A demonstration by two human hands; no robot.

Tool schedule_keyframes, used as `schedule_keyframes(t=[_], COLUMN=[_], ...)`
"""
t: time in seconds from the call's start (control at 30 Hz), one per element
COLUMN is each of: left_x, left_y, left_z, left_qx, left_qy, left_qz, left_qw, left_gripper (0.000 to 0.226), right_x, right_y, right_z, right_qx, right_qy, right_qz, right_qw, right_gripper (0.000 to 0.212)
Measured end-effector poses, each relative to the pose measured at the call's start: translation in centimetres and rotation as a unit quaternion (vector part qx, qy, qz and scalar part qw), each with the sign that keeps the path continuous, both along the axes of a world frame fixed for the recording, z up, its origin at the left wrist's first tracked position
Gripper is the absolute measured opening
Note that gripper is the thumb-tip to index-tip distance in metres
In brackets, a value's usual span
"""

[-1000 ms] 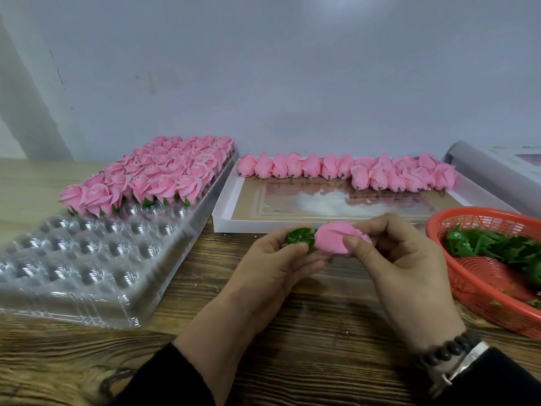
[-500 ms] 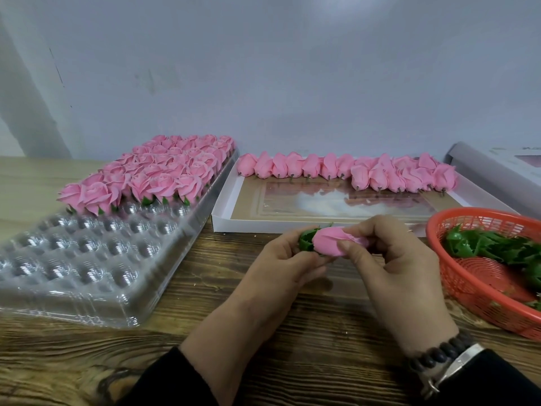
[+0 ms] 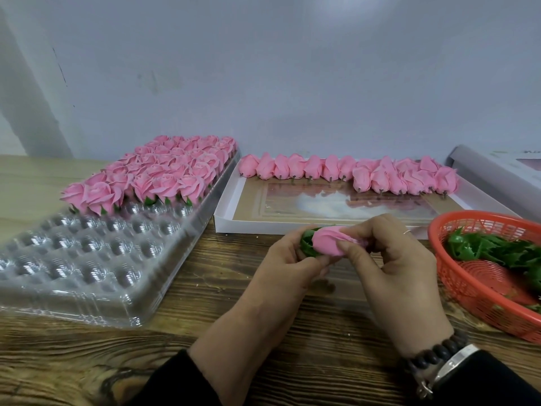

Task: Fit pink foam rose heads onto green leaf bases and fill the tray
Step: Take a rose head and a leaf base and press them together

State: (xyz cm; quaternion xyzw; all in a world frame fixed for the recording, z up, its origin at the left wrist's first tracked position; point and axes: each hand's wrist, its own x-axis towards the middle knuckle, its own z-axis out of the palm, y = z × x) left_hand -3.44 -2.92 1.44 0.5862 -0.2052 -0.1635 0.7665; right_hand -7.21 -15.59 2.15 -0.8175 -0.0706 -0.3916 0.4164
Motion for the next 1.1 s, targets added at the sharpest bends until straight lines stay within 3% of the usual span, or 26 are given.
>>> schedule_keyframes(t=[0.2,0.33,0.47,0.6,0.77,1.1], left_x=[-0.1,-0.3,-0.2,-0.4,-0.4,-0.7], left_y=[-0.2,-0.3,-0.5,-0.6,-0.6,-0.8], left_z=[-0.2,0.0,0.4,0.3,0.1,-0.5], left_qx=[0.002,-0.057,-0.115,-0.074,0.003,0.074], left_qy=[-0.003,0.045,0.09,0.068,0.034,-0.024], left_qz=[0.0,0.003,0.011,0.006,0.028,0.04], left_qw=[1.0,0.997,0.989,0.995,0.999,0.996], left_gripper=[0.044,0.047,0.063,0.056,0.057,0.063], right_x=[0.0,-0.1,0.0,0.3,0.3,0.4], right_y=[0.3,0.5,0.2,-0.4,-0.4,-0.3], right_z=[0.0,0.1,-0.1,0.0,0.0,-0.2], right_qx=[0.007,0.005,0.108,0.199,0.195,0.168], right_qy=[0.003,0.009,0.041,0.066,0.075,0.065], right_qz=[0.012,0.009,0.025,0.044,0.043,0.007], right_qw=[1.0,1.0,0.993,0.977,0.977,0.984], right_gripper=[0.031,0.037,0.034,0.031,0.032,0.03])
